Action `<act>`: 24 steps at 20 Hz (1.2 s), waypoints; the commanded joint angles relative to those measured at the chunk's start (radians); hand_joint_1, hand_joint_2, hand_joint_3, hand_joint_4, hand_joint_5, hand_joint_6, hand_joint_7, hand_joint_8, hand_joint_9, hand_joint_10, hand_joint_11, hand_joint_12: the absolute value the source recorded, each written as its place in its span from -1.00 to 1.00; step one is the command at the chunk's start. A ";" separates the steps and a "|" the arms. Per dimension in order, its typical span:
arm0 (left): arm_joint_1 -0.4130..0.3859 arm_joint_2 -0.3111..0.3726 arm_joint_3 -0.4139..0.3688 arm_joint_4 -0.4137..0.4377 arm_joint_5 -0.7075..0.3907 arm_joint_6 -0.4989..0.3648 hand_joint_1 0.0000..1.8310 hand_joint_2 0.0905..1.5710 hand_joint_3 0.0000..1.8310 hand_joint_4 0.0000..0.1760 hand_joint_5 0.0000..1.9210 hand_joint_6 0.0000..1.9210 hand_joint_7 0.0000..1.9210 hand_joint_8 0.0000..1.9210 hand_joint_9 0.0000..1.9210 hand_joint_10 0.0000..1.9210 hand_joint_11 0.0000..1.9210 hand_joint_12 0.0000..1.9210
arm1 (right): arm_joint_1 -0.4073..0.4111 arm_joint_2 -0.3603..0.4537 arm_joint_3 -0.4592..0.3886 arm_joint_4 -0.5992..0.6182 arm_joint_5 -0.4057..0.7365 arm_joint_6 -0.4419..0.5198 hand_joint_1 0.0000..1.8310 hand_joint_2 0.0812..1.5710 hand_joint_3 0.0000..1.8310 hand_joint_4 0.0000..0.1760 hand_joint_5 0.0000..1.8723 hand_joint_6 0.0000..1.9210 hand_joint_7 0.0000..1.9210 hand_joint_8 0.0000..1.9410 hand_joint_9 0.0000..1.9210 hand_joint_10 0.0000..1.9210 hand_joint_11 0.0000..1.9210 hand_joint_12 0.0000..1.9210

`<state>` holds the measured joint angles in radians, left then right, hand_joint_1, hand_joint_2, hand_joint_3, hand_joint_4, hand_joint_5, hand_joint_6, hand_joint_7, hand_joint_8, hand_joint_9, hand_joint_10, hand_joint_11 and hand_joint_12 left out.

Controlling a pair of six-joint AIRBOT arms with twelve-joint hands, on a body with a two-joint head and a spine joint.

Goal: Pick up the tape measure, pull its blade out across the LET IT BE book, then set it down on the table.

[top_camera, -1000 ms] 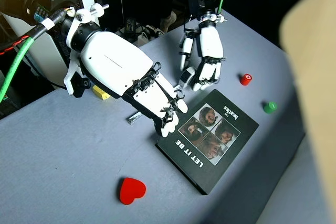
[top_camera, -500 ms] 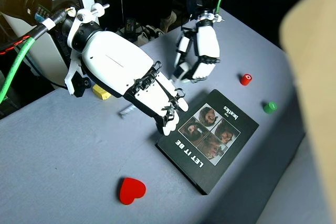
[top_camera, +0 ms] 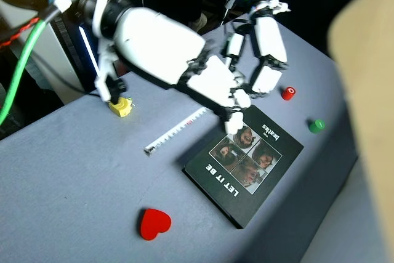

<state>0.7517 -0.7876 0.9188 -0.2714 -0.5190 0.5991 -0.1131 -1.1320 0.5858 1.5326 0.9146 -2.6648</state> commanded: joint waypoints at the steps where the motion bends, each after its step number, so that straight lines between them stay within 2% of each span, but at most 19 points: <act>1: -0.026 -0.006 0.016 0.021 -0.064 -0.010 0.50 0.41 -1.00 -1.00 -0.13 0.05 0.01 0.05 -0.07 0.38 -0.15 0.23 | 0.028 -0.012 0.022 -0.060 0.024 -0.018 0.00 0.35 -1.00 -1.00 -0.36 -0.97 -0.31 -0.98 -0.33 -0.97 -0.79 0.00; 3: -0.064 -0.013 0.056 0.026 -0.038 -0.015 0.50 0.42 -1.00 -1.00 -0.13 0.05 0.01 0.05 -0.08 0.39 -0.15 0.23 | 0.070 -0.056 0.099 0.016 0.025 -0.072 0.03 0.36 -1.00 -1.00 -0.26 -0.97 -0.25 -0.98 -0.30 -0.98 -0.76 -0.02; 7: -0.114 -0.019 0.110 0.026 0.014 -0.024 0.50 0.41 -1.00 -1.00 -0.12 0.04 0.01 0.04 -0.07 0.38 -0.15 0.23 | 0.134 -0.109 0.212 0.106 0.001 -0.112 0.07 0.36 -1.00 -1.00 -0.25 -0.98 -0.23 -0.98 -0.27 -0.97 -0.73 -0.02; 9: -0.149 -0.023 0.135 0.015 0.031 -0.038 0.50 0.41 -1.00 -1.00 -0.12 0.04 0.01 0.05 -0.07 0.38 -0.16 0.25 | 0.153 -0.144 0.275 0.217 -0.003 -0.169 0.08 0.35 -1.00 -1.00 -0.24 -0.98 -0.20 -0.98 -0.26 -0.97 -0.72 -0.02; 11: -0.182 -0.014 0.150 0.014 0.049 -0.038 0.50 0.41 -1.00 -1.00 -0.12 0.04 0.00 0.05 -0.06 0.38 -0.14 0.24 | 0.152 -0.164 0.310 0.259 -0.009 -0.199 0.09 0.35 -1.00 -1.00 -0.24 -0.98 -0.19 -0.98 -0.25 -0.97 -0.71 -0.01; 14: -0.199 -0.007 0.159 0.014 0.074 -0.042 0.50 0.41 -1.00 -1.00 -0.12 0.04 0.00 0.05 -0.06 0.37 -0.15 0.23 | 0.150 -0.178 0.319 0.255 -0.021 -0.203 0.09 0.34 -1.00 -1.00 -0.22 -0.98 -0.19 -0.98 -0.25 -0.97 -0.70 -0.01; 17: -0.201 -0.002 0.162 0.014 0.074 -0.042 0.50 0.41 -1.00 -1.00 -0.12 0.04 0.00 0.05 -0.06 0.37 -0.15 0.23 | 0.139 -0.194 0.328 0.169 -0.012 -0.166 0.09 0.34 -1.00 -1.00 -0.20 -0.98 -0.18 -0.98 -0.24 -0.97 -0.69 -0.01; 24: -0.202 0.001 0.163 0.015 0.084 -0.046 0.50 0.41 -1.00 -1.00 -0.13 0.07 0.01 0.05 -0.06 0.36 -0.16 0.25 | 0.145 -0.231 0.390 0.226 -0.037 -0.186 0.09 0.34 -1.00 -1.00 -0.21 -0.99 -0.17 -0.98 -0.24 -0.98 -0.69 -0.01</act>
<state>0.5648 -0.7929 1.0782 -0.2504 -0.3233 0.5674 0.0158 -1.3655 0.9768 1.8336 0.8898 -2.8487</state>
